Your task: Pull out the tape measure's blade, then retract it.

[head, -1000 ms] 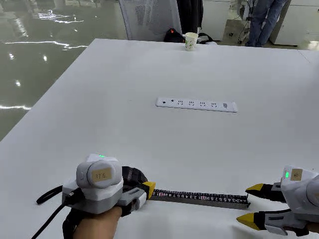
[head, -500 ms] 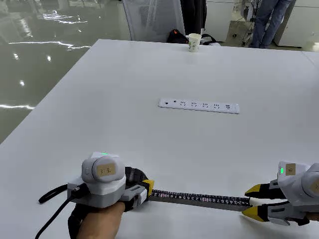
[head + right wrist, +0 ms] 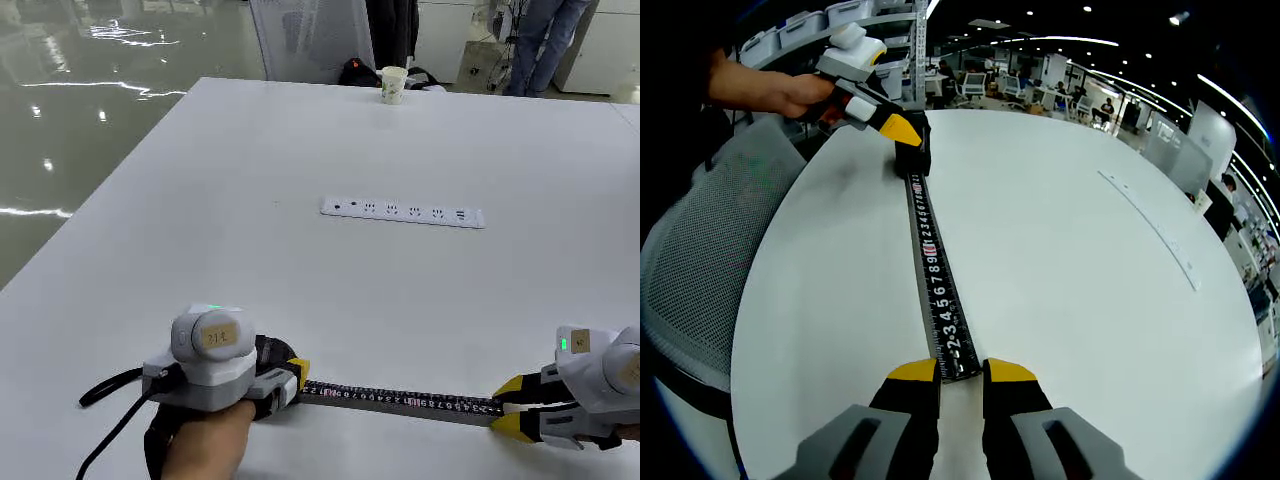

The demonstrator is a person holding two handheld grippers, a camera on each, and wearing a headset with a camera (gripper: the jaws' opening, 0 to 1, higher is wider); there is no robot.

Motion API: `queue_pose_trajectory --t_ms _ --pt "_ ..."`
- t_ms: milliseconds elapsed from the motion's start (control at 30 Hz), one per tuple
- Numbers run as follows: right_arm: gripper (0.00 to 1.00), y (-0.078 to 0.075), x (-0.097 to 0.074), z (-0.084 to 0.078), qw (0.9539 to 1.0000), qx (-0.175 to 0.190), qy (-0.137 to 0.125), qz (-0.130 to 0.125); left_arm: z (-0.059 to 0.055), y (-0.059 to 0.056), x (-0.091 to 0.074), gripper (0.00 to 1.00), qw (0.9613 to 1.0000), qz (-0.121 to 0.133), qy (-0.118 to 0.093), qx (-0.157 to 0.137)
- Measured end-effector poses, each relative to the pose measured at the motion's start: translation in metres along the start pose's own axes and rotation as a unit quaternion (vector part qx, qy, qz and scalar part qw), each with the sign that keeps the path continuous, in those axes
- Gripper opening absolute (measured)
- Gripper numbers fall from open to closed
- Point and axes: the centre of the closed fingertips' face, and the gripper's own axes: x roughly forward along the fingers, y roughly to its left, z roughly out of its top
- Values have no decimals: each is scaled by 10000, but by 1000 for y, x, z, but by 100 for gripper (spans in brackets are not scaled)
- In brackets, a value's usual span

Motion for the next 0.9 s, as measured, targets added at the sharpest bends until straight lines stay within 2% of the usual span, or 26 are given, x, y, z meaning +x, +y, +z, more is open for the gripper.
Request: queue_pose_trajectory --t_ms 633,900 --pt "11 0 0 -2 10000 -32 20 66 -8 1 6 62 9998 133 145 -25" --pt "10 0 0 -2 10000 -18 55 72 -9 1 8 62 9998 152 121 12"
